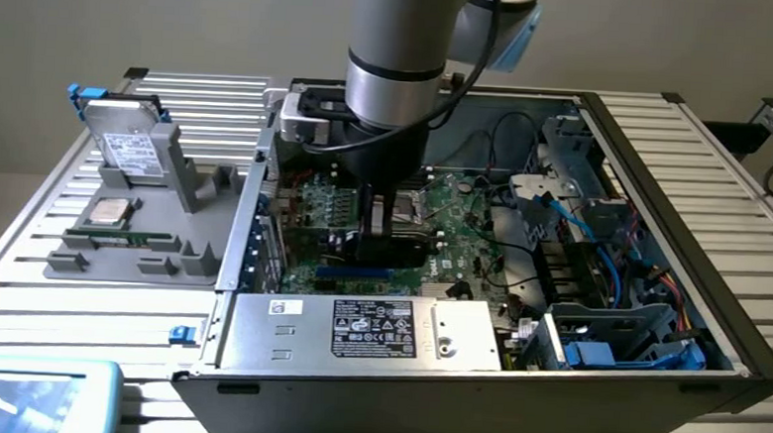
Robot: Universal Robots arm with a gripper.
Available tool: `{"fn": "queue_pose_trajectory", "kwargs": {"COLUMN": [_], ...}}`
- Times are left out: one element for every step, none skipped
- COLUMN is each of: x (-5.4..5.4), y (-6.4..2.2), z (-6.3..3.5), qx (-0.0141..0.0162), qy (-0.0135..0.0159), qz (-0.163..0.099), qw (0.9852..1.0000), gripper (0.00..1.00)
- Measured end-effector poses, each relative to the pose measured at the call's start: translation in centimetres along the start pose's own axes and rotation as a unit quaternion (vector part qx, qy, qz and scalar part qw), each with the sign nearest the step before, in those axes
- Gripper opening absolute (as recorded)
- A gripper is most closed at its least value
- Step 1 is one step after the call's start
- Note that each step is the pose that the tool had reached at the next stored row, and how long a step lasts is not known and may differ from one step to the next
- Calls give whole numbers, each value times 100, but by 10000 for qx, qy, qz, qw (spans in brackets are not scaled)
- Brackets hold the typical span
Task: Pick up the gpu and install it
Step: 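Insert the gpu into the slot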
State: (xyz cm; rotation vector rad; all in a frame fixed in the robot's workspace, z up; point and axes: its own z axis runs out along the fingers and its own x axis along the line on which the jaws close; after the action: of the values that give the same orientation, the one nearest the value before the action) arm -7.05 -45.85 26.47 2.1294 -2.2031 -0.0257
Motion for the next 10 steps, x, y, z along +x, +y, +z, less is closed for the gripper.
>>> {"fn": "queue_pose_trajectory", "kwargs": {"x": [0,0,-4,-9,-10,-10,-10,-10,-10,-12], "y": [14,32,46,54,57,57,57,57,57,57], "z": [14,25,31,35,37,37,37,37,37,38], "qx": [0,0,0,0,0,0,0,0,0,1], "qy": [-1,-1,-1,0,-1,0,0,0,0,-1], "qz": [0,0,0,1,1,1,0,0,0,0], "qw": [10000,10000,10000,10000,10000,10000,10000,10000,10000,10000], "gripper": [28,28,28,28,28,28,28,28,28,28]}}
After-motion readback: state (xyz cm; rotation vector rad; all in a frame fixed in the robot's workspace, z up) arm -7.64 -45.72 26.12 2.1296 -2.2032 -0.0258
